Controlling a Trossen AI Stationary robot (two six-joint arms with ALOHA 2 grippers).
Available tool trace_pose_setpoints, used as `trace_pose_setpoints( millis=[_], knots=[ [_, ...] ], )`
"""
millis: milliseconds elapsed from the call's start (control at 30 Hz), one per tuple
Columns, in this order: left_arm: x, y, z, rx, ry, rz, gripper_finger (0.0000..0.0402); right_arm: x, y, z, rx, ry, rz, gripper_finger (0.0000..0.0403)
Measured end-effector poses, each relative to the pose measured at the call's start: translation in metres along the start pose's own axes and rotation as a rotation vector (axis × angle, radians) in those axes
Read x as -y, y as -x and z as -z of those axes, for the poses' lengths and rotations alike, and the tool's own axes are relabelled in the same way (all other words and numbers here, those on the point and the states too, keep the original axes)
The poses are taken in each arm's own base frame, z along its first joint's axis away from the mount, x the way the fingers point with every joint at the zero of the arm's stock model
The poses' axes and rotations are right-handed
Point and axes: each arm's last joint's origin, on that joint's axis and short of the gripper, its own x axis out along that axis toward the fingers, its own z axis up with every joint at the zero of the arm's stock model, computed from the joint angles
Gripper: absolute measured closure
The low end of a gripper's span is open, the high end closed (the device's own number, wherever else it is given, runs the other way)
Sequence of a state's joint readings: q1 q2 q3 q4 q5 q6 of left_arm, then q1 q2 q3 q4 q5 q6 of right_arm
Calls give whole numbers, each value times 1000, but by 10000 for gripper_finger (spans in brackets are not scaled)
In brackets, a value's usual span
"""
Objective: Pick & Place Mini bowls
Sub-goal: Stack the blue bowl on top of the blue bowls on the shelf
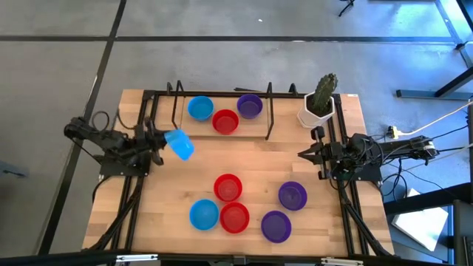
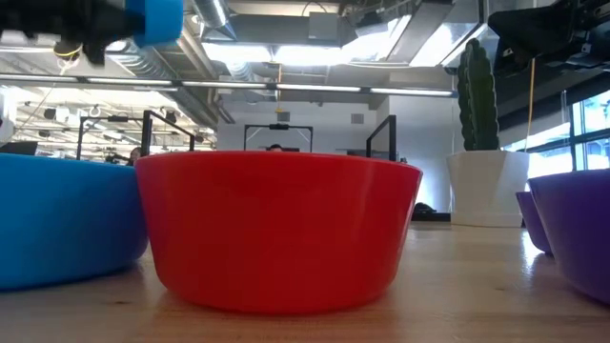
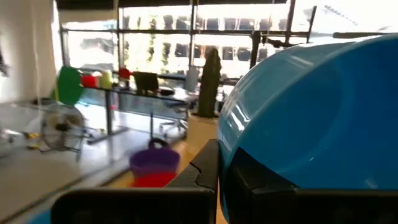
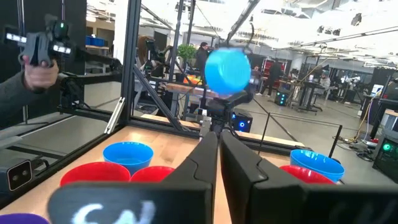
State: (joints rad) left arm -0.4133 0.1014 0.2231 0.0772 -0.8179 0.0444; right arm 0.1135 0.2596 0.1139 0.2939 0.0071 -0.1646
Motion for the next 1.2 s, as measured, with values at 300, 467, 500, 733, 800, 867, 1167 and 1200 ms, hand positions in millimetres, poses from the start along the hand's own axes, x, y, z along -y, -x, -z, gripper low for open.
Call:
trace_pose_setpoints(
  millis=[300,467,500,733,800,867,1167,1200],
  knots=[
    [25,-46,-129,-141,-278,-294,398,0,0,0,0,0,0,381],
    [32,-79,-194,-244,-366,-459,398,0,0,0,0,-2,0,381],
    [32,-85,-204,-267,-379,-485,398,0,0,0,-1,-2,-1,381],
    [10,-121,-239,-493,-349,-519,398,0,0,1,-8,1,-1,381],
    [-1,-133,-235,-599,-338,-511,398,0,0,1,-8,4,-2,381],
    [-16,-147,-227,-710,-333,-525,398,0,0,1,-8,9,-2,381],
    [-86,-215,-158,-1181,-294,-468,398,0,0,1,-8,28,-1,381],
    [-92,-220,-151,-1219,-284,-456,398,0,0,1,-8,31,-1,381]
  ],
)
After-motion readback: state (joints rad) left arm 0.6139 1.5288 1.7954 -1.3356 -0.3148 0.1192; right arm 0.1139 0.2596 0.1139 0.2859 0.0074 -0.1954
